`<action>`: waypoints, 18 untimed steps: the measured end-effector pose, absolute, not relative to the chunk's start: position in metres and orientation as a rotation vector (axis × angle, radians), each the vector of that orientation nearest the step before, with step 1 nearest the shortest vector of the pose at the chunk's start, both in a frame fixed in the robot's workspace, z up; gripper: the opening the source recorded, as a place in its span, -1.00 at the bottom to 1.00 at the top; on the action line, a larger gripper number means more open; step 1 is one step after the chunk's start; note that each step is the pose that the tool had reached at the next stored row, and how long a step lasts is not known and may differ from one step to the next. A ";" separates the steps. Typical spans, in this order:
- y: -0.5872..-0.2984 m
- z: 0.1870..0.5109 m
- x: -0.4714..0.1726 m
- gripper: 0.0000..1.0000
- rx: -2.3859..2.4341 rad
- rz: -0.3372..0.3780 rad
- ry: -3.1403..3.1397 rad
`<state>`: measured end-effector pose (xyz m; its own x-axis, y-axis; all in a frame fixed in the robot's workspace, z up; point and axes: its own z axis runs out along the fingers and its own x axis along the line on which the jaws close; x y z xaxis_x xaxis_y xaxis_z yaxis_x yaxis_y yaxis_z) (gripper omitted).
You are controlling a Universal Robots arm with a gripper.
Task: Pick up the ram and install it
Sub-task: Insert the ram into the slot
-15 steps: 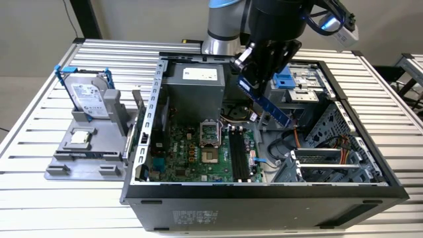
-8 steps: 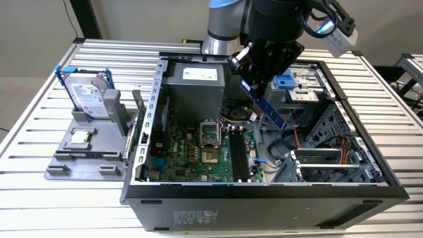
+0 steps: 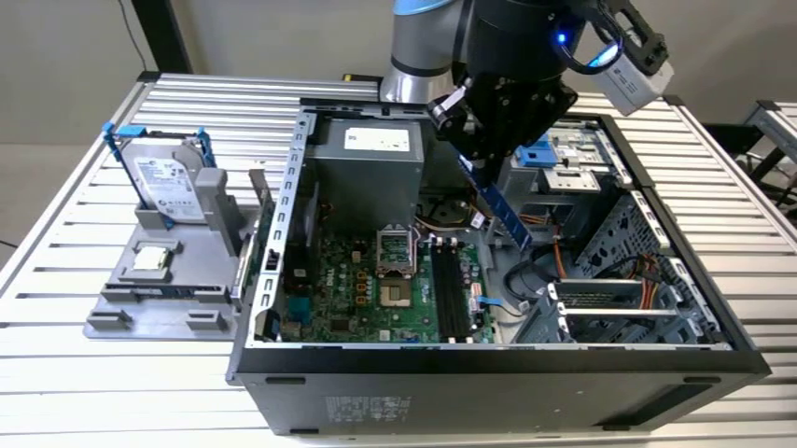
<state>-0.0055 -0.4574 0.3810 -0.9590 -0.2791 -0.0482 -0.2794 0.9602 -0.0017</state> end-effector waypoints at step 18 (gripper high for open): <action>-0.457 0.379 -0.005 -1.00 -0.030 -0.002 3.093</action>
